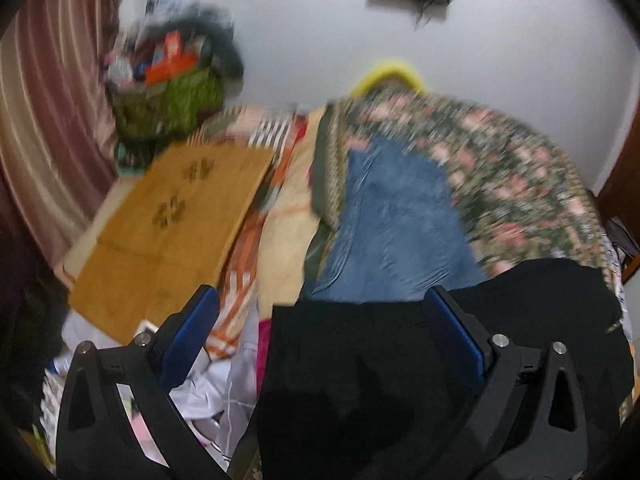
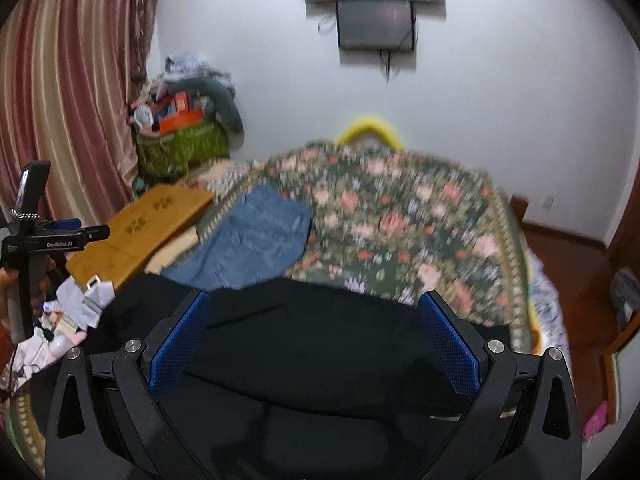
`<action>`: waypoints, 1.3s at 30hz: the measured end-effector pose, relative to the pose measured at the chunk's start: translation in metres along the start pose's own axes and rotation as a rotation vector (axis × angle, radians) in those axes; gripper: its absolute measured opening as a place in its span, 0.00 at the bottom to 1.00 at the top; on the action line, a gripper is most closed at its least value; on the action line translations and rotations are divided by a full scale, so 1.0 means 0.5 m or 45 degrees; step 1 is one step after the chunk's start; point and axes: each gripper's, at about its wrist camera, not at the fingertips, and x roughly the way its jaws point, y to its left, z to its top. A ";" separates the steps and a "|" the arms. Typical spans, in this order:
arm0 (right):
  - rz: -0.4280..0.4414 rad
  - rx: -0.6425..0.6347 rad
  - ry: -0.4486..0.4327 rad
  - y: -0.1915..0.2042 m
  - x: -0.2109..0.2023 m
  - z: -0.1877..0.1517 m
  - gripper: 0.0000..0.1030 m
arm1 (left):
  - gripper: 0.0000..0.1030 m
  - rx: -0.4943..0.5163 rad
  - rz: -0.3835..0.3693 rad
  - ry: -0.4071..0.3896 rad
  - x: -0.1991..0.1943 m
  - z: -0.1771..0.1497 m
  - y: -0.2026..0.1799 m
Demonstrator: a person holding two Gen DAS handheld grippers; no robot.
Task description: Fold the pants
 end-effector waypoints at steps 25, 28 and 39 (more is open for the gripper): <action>0.114 -0.269 0.453 -0.034 0.381 0.007 0.69 | 0.23 0.079 -0.095 0.470 0.303 -0.060 0.025; 0.143 -0.256 0.457 -0.039 0.380 0.010 0.53 | 0.18 0.089 -0.102 0.458 0.285 -0.061 0.027; 0.101 -0.248 0.412 -0.021 0.341 -0.003 0.05 | 0.12 0.091 -0.054 0.207 0.146 0.009 0.029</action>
